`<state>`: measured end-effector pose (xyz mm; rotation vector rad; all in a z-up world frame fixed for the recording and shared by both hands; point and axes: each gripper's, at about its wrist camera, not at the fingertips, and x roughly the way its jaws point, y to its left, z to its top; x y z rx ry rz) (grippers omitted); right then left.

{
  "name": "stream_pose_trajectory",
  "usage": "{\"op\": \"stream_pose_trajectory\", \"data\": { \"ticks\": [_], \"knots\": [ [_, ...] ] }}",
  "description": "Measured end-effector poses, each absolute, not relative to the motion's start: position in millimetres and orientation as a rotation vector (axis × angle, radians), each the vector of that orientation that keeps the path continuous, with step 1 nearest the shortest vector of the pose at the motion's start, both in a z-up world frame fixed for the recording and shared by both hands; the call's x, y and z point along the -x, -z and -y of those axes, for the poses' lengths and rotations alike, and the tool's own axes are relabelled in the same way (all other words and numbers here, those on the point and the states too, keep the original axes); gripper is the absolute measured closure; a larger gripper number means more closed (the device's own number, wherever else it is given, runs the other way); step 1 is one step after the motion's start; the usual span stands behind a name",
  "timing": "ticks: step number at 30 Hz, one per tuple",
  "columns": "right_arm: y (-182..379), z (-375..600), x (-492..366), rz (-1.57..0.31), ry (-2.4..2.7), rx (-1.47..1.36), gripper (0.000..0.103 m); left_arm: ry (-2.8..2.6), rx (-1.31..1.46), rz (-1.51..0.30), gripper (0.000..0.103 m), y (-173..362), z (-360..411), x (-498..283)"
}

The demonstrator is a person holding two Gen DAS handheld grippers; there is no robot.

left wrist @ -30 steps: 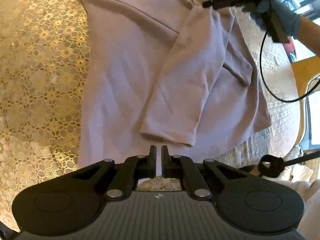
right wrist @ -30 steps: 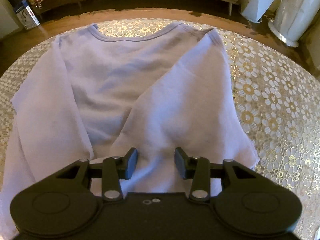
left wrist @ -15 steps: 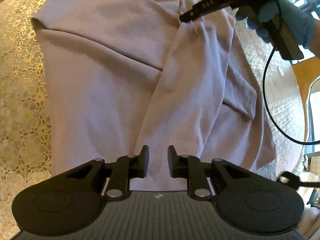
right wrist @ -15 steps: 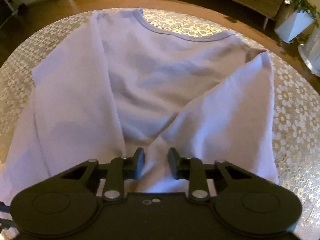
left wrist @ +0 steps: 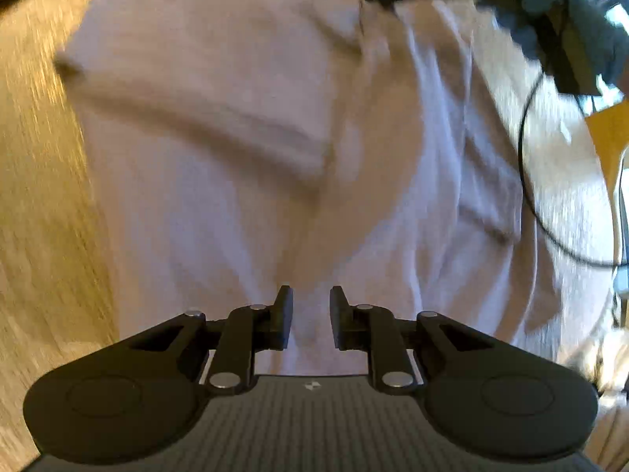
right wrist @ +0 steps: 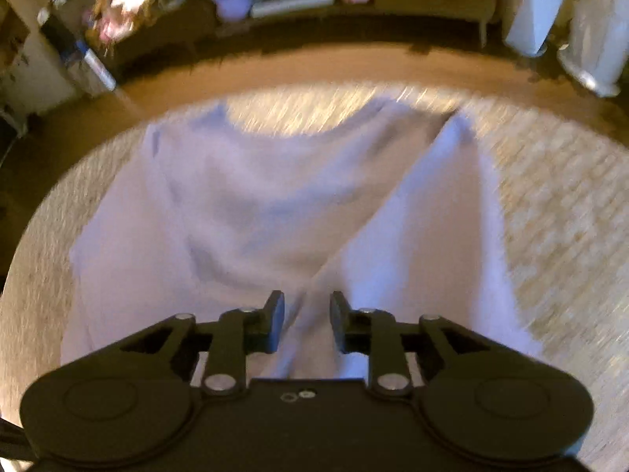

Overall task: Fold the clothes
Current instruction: 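Move both grippers over to the collar edge of the sweatshirt, then grasp the collar edge of the sweatshirt with both grippers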

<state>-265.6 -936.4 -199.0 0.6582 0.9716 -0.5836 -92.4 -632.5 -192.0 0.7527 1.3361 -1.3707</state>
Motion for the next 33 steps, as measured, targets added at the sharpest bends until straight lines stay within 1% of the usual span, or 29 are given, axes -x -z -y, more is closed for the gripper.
{"op": "stream_pose_trajectory", "data": {
  "ticks": [5,7,10,15,19,26,30,32,33],
  "knots": [
    [189.1,984.8,272.2,-0.947,0.694,-0.56,0.0,1.361,-0.722,-1.134,0.085,183.7,704.1,52.7],
    [192.3,997.2,273.3,-0.953,0.704,-0.545,0.0,1.351,-0.73,-1.051,0.085,185.3,731.8,40.0],
    [205.7,1011.5,265.5,-0.979,0.7,-0.539,0.0,1.318,-0.743,-0.987,0.085,193.7,762.7,20.6],
    [221.1,1030.1,254.8,-0.984,0.711,-0.546,0.0,1.221,-0.721,-0.983,0.085,217.8,793.2,-7.3],
    [223.3,1029.8,255.5,-0.983,0.68,-0.509,0.0,1.217,-0.668,-0.991,0.085,226.3,795.9,-19.0],
    [212.2,1036.6,258.6,-0.987,0.645,-0.517,0.0,1.243,-0.71,-0.948,0.084,212.0,801.2,-23.2],
    [193.7,1044.2,269.2,-0.928,0.651,-0.508,0.0,1.226,-0.705,-0.879,0.084,200.3,811.5,-44.3],
    [194.0,1048.9,272.5,-0.934,0.651,-0.518,0.0,1.203,-0.707,-0.889,0.079,204.3,821.4,-56.0],
    [196.5,1050.8,272.8,-0.946,0.649,-0.523,0.0,1.19,-0.709,-0.897,0.074,206.8,826.6,-61.8]
  ]
}}
